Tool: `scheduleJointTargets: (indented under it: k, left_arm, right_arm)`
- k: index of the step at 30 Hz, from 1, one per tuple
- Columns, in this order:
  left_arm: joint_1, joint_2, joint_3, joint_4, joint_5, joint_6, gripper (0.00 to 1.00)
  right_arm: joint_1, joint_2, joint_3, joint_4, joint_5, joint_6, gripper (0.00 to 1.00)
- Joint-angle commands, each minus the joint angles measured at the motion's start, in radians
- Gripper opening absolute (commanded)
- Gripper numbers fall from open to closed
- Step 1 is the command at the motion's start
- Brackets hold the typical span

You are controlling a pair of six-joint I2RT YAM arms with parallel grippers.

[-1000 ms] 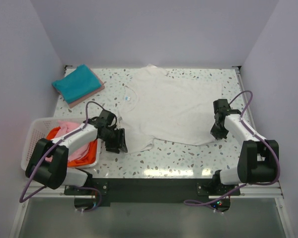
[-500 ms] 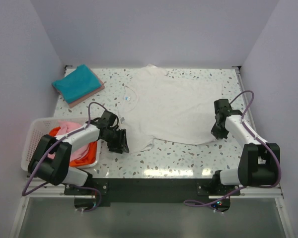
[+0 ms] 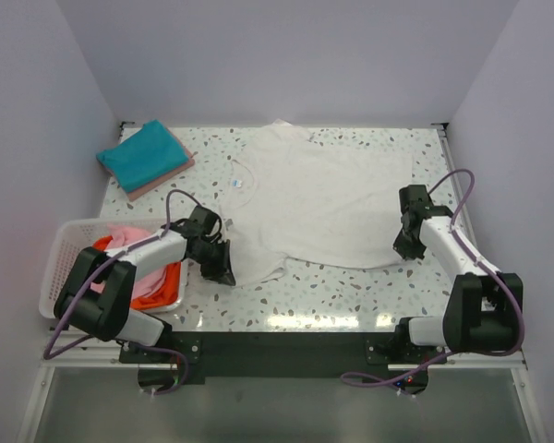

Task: Fold and stack the t-shirts
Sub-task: Fold the tshirt

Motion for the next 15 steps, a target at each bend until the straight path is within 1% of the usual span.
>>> scheduleJointTargets:
  k: [1,8,15]
  left_arm:
    - [-0.007,-0.089,0.033,-0.035,0.005,-0.007,0.00]
    - [-0.007,-0.198,-0.013,-0.107,0.042,-0.057,0.00]
    - [-0.007,-0.284,-0.004,-0.169,0.035,-0.088,0.00]
  right_arm:
    - [-0.002,-0.046,-0.013,-0.029,0.013,-0.017,0.00]
    - [-0.001,-0.109,-0.056,-0.059,-0.001,-0.027,0.00]
    - [-0.001,-0.125,-0.033,-0.091,-0.027,-0.030,0.00]
